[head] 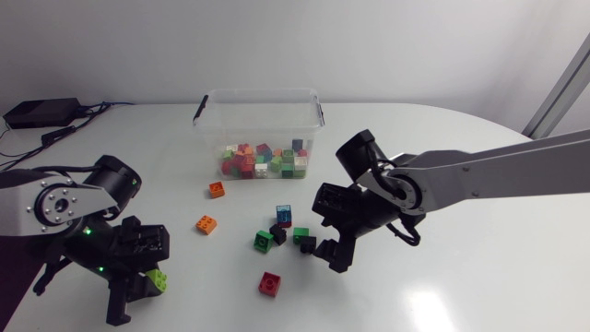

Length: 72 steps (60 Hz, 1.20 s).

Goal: Place the duplo bricks in the container

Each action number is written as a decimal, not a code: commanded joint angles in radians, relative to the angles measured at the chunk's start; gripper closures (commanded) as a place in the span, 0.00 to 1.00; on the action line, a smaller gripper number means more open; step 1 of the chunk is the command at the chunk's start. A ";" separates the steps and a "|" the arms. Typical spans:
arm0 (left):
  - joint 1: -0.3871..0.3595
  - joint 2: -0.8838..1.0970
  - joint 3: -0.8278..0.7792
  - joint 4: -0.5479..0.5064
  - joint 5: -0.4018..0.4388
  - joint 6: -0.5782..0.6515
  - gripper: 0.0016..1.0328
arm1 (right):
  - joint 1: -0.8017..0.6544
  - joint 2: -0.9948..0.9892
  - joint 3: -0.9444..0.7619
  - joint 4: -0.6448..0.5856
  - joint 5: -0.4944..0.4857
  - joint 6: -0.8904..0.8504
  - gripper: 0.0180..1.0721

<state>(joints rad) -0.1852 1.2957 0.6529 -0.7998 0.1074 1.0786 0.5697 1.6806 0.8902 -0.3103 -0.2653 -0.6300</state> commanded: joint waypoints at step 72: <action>-0.022 0.375 0.734 0.272 0.199 -0.404 0.62 | -0.039 -0.084 0.148 -0.188 -0.124 0.009 0.86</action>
<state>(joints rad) -0.2024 1.6173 1.3262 -0.5457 0.2947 0.7258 0.5499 1.6325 1.0042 -0.4755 -0.3740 -0.6296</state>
